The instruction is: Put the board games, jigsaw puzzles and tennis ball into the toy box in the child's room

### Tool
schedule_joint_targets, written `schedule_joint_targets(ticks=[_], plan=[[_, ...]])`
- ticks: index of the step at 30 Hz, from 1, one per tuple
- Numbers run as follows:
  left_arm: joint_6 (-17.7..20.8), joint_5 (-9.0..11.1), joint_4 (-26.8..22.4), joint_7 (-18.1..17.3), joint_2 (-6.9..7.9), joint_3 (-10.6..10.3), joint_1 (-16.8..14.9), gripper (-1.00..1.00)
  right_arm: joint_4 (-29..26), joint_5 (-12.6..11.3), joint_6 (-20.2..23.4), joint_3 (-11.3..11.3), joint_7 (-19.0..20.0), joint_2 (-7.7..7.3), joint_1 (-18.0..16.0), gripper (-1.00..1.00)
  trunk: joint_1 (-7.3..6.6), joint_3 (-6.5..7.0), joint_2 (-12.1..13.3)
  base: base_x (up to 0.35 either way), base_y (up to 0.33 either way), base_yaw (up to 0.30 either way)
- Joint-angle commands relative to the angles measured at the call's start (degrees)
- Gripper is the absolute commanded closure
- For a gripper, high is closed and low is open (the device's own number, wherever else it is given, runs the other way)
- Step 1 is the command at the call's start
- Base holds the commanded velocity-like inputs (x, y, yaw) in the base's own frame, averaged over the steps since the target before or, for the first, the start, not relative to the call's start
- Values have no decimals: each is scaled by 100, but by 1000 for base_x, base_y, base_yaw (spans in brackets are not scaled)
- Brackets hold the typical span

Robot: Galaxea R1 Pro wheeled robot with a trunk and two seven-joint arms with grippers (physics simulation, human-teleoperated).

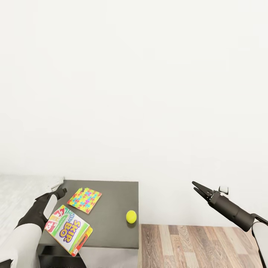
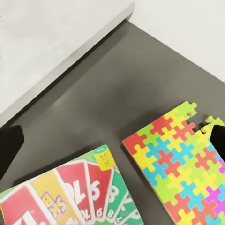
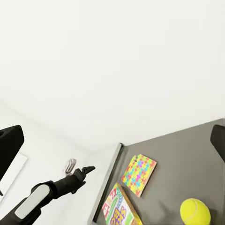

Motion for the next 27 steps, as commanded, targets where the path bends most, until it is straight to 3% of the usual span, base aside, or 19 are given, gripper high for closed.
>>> schedule_joint_targets(ticks=[1, 7, 14, 20, 27], plan=[[24, 61, -10, 45, 3, -3, -4, -100, 0, 3, 28, -6, 17, 1, -6, -100, 3, -23, -14, 0, 0, 0], [16, 61, -9, 426, 11, -3, -4, -100, 0, 2, 28, -6, 13, 3, -6, -100, 3, -79, -14, 0, 0, 0], [-51, 61, -9, 566, 1, -2, -4, -100, 0, 1, 28, -6, 15, 3, -6, -100, 3, -145, -14, 0, 0, 0], [-805, 67, 184, 586, -17, -3, -4, -100, 0, 1, 28, -6, 16, 3, -6, -100, 3, -202, -14, 0, 0, 0], [-971, 69, 345, 588, -27, -4, -4, -100, 0, 2, 28, -7, 17, 3, -6, -100, 3, -268, -14, 0, 0, 0]])
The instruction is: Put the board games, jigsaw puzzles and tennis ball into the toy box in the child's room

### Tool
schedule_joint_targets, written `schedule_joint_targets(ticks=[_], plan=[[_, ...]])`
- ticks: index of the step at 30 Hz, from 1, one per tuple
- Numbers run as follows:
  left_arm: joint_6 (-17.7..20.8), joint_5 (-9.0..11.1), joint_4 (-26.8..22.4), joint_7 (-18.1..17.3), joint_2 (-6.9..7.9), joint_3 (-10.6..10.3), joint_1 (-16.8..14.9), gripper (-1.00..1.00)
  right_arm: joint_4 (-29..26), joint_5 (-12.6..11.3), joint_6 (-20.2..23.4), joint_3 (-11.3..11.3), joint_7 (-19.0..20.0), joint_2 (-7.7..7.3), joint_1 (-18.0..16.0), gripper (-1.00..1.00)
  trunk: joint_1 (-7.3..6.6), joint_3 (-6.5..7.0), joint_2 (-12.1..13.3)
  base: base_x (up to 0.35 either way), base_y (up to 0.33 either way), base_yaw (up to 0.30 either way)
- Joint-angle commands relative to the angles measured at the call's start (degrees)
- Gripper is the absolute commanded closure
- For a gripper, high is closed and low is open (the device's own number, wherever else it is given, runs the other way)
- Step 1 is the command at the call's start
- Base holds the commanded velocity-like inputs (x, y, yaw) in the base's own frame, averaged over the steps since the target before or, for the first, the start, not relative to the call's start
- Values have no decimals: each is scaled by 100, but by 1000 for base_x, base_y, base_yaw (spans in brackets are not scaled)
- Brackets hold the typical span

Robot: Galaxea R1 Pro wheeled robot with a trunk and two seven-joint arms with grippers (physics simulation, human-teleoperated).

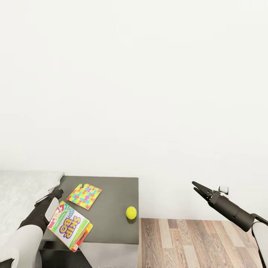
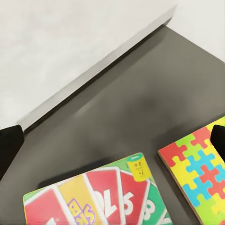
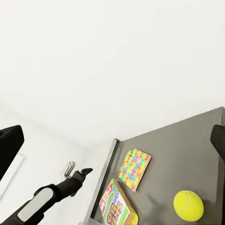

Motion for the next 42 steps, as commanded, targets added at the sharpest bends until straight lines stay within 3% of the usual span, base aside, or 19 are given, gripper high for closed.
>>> schedule_joint_targets(ticks=[1, 18, 20, 25, 28, 42], plan=[[18, 49, -5, 23, -1, -6, -3, -100, 0, 2, 28, -6, 16, 2, -6, -100, 3, -22, -13, 0, 0, 0], [-153, 57, 5, 23, 6, -9, -11, -100, 8, 3, 28, -15, 12, -2, -6, -100, 3, -182, -13, 0, 0, 0], [-136, 56, 5, 25, 1, -11, -83, -100, 12, 5, 28, -15, 10, -1, -6, -100, 3, -201, -13, 0, 0, 0], [259, 43, 21, 31, -8, -28, -786, -100, 12, 7, 28, -14, 14, -6, -6, -100, 3, -248, -13, 0, 0, 0], [424, 44, 30, 32, 4, -35, -912, -100, 15, 7, 28, -14, 13, -8, -6, -100, 3, -276, -13, 0, 0, 0], [585, 41, 201, 32, 28, -32, -1016, -100, 17, 8, 28, -14, 13, -9, -6, -100, 3, -408, -13, 0, 0, 0]])
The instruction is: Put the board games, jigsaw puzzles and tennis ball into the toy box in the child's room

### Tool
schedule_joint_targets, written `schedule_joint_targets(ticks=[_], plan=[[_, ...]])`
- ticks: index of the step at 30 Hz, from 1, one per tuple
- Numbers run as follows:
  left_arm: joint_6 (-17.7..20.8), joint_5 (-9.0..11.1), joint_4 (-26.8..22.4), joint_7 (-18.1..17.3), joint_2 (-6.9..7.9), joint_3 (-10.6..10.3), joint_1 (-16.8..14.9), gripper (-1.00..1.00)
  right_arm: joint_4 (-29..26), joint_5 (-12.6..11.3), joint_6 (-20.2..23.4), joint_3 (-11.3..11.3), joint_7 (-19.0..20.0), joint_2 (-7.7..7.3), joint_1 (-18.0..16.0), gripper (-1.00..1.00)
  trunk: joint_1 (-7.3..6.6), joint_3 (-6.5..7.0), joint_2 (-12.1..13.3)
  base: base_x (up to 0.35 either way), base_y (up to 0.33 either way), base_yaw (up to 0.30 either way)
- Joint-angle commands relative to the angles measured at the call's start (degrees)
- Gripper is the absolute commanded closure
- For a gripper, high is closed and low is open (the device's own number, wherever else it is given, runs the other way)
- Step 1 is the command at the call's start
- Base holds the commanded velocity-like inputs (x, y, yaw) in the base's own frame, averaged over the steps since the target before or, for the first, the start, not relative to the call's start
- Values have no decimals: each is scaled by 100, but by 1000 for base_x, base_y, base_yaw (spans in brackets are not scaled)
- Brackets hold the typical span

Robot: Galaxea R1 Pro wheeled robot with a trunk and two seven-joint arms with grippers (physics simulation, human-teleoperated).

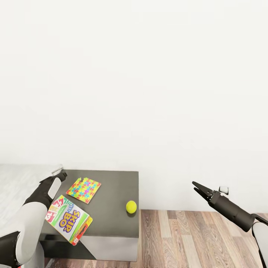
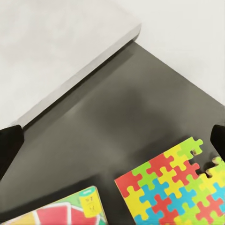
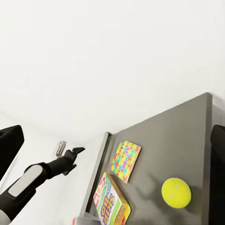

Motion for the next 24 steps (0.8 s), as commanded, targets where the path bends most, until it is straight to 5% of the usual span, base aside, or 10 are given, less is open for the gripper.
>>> schedule_joint_targets(ticks=[1, 13, 24], plan=[[25, 59, -5, 28, 1, -4, -5, -100, -1, 2, 28, -6, 16, 0, -6, -100, 3, -21, -12, 0, 0, 0], [700, 51, 13, 91, 21, 5, -25, -100, -1, -3, 28, -6, 21, -8, -6, -100, 3, -134, -12, 0, 0, 0], [752, 52, -31, 150, 86, 10, -35, -100, -1, -6, 28, -6, 21, -9, -6, -100, 3, -238, -12, 0, 0, 0]])
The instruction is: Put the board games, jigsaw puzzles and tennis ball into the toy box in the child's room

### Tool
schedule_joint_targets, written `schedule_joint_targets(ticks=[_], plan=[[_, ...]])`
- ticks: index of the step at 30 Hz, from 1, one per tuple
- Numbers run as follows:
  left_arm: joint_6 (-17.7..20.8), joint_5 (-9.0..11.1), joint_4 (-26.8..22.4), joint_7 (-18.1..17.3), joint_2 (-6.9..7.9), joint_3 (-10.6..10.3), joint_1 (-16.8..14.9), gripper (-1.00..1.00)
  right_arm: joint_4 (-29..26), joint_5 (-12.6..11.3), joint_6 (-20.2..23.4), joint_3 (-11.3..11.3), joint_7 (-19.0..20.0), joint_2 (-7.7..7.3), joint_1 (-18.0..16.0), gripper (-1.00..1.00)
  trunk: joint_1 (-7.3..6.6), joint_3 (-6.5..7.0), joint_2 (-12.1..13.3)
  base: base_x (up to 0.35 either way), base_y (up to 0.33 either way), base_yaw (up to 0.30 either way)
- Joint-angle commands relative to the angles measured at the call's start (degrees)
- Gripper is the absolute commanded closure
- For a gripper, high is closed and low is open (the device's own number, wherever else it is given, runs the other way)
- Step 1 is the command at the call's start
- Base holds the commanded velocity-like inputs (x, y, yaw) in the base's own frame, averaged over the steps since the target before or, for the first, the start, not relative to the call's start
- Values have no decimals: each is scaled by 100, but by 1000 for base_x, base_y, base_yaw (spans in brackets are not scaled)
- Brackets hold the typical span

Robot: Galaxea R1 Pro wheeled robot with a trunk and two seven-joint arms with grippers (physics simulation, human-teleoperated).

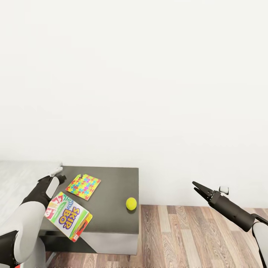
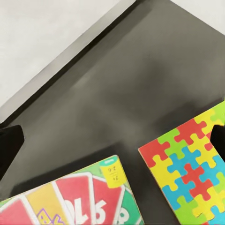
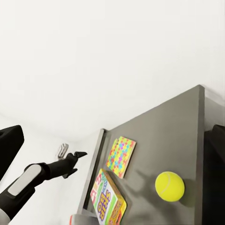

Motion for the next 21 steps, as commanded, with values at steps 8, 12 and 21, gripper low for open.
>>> schedule_joint_targets(ticks=[8, 12, 21], plan=[[20, 68, -34, 35, 69, 2, -37, -100, -1, 1, 28, -6, 17, 0, -5, -100, 3, -87, -12, 0, 0, 0], [19, 68, -36, 35, 67, 5, -39, -100, -1, 3, 28, -6, 17, 0, -5, -100, 3, -124, -12, 0, 0, 0], [55, 76, -36, 35, 63, 10, -40, -100, -1, 1, 28, -6, 17, 0, -5, -100, 3, -209, -12, 0, 0, 0]])
